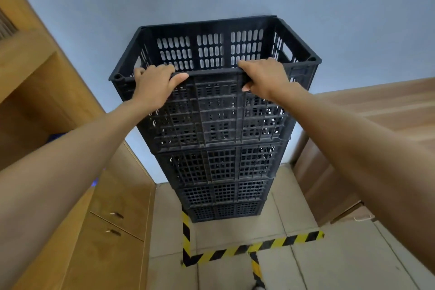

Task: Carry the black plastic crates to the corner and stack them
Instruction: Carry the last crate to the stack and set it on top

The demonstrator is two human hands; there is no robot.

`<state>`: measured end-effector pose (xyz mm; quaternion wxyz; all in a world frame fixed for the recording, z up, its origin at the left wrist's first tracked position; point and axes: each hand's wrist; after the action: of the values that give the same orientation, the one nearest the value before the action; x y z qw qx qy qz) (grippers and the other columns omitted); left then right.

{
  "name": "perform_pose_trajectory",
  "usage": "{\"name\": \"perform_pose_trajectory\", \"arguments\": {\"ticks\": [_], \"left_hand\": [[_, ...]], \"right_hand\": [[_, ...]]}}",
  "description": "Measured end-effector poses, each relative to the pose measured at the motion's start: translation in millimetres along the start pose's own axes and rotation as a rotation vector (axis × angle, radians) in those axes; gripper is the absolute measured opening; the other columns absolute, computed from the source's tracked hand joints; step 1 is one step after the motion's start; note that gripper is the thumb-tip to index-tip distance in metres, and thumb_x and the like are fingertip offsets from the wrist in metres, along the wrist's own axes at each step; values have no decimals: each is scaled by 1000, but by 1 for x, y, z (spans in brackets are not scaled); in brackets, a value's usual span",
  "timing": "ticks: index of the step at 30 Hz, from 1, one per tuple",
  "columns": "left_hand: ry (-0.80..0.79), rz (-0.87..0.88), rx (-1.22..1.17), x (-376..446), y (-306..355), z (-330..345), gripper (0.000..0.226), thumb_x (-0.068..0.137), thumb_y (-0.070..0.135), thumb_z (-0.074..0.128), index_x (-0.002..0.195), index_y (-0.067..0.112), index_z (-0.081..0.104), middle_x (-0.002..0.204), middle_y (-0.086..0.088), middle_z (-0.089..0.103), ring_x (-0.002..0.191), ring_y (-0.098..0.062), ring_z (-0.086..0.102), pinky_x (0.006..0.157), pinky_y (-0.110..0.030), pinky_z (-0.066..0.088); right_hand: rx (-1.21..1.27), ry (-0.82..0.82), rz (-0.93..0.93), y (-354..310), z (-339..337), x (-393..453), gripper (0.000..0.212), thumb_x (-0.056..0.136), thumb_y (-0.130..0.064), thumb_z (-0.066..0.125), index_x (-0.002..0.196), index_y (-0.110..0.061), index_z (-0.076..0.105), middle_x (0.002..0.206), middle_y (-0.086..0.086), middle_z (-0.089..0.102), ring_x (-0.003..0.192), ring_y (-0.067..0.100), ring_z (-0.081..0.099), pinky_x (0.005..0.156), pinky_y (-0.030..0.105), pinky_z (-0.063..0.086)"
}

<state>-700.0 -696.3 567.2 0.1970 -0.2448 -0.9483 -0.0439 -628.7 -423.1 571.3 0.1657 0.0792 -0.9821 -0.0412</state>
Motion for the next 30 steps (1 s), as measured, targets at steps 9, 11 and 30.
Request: {"name": "perform_pose_trajectory", "arguments": {"ticks": [9,11,30], "left_hand": [[40,-11,73,-13,5,-4,61,99,58,22,96,8,56,96,-15,64,94,-39,57,86,-51,39],[48,-35,74,-16,14,-4,63,98,60,22,97,8,57,96,-15,64,95,-39,57,86,-51,40],[34,-63,4,-14,41,0,57,98,60,22,96,17,60,103,-6,65,107,-30,53,93,-47,29]], "right_hand": [[30,-41,-6,-3,-8,-8,28,84,-29,71,104,-21,52,98,-1,67,93,25,64,76,37,48],[35,-62,-14,4,-10,-8,27,84,-29,70,103,-22,53,97,-1,67,93,25,63,70,35,44],[-25,21,65,20,-2,-21,26,82,-25,71,98,-18,51,97,5,67,93,31,63,82,42,42]]}}
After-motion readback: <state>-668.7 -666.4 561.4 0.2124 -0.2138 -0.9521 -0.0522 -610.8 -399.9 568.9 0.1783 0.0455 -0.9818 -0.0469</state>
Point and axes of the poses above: each hand's wrist, its own x-axis towards the middle knuckle, its own z-axis out of the palm, y = z × x
